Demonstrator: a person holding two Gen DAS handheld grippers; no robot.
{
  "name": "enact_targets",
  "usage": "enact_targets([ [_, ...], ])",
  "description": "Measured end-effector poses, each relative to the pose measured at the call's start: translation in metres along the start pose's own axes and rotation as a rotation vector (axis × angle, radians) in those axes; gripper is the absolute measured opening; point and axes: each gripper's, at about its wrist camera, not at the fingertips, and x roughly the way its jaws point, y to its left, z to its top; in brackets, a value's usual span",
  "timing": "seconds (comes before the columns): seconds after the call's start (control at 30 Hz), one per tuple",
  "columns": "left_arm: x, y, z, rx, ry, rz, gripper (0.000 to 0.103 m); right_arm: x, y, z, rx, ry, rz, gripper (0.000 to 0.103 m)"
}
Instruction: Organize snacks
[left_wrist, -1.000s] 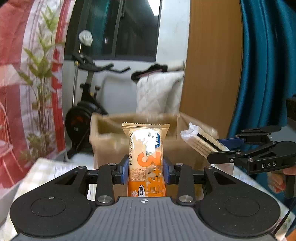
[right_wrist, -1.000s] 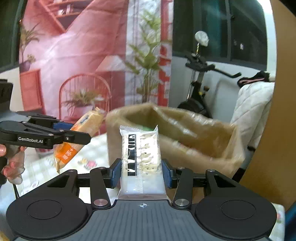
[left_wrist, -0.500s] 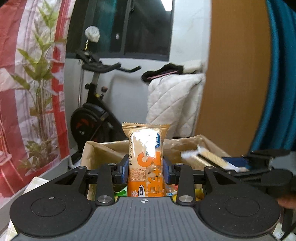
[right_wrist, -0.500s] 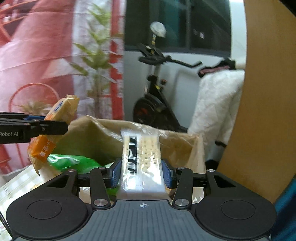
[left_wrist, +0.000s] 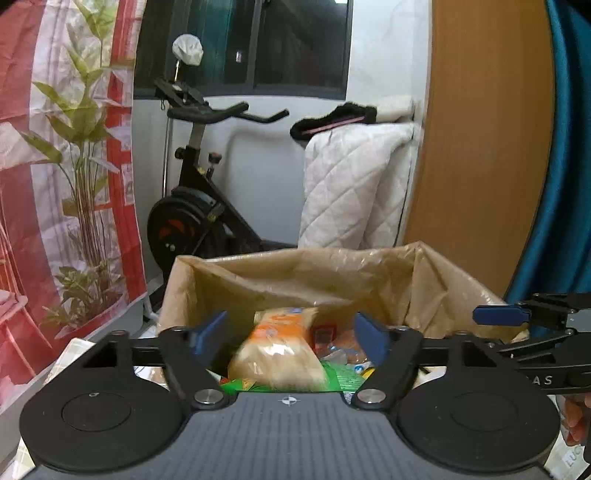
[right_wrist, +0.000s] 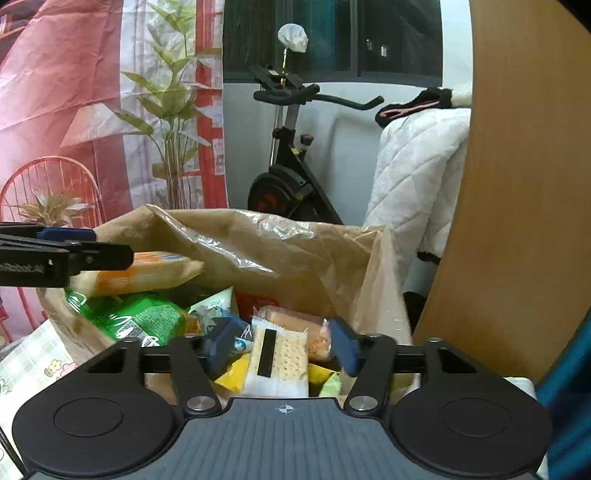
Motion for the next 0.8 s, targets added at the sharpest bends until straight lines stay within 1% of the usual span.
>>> enact_targets([
  [0.07, -0.009, -0.001, 0.003, 0.008, -0.003, 0.002, 0.088, -0.011, -0.002, 0.002, 0.01, -0.01, 0.0, 0.076],
  [0.1, -0.012, -0.002, 0.004, 0.012, 0.002, 0.013, 0.089, -0.017, -0.003, 0.003, 0.02, -0.015, -0.003, 0.078],
  [0.13, -0.018, -0.004, 0.005, 0.015, 0.003, 0.034, 0.089, -0.024, -0.003, 0.004, 0.033, -0.025, -0.006, 0.084],
  [0.17, -0.024, -0.007, 0.006, 0.022, -0.002, 0.053, 0.089, -0.03, -0.004, 0.005, 0.045, -0.035, -0.009, 0.088],
  [0.23, -0.039, -0.011, 0.008, 0.038, -0.024, 0.081, 0.091, -0.045, -0.004, 0.006, 0.065, -0.057, -0.016, 0.093],
  [0.43, -0.078, -0.019, 0.012, 0.061, -0.091, 0.106, 0.095, -0.087, 0.005, 0.01, 0.075, -0.118, -0.053, 0.1],
  [0.5, -0.09, -0.023, 0.013, 0.057, -0.11, 0.127, 0.096, -0.1, 0.008, 0.011, 0.081, -0.147, -0.046, 0.102],
  [0.6, -0.104, -0.027, 0.016, 0.045, -0.128, 0.148, 0.096, -0.119, 0.011, 0.011, 0.106, -0.186, -0.021, 0.102],
  [0.8, -0.128, -0.036, 0.017, 0.042, -0.164, 0.161, 0.097, -0.148, 0.019, 0.009, 0.125, -0.234, -0.018, 0.102],
])
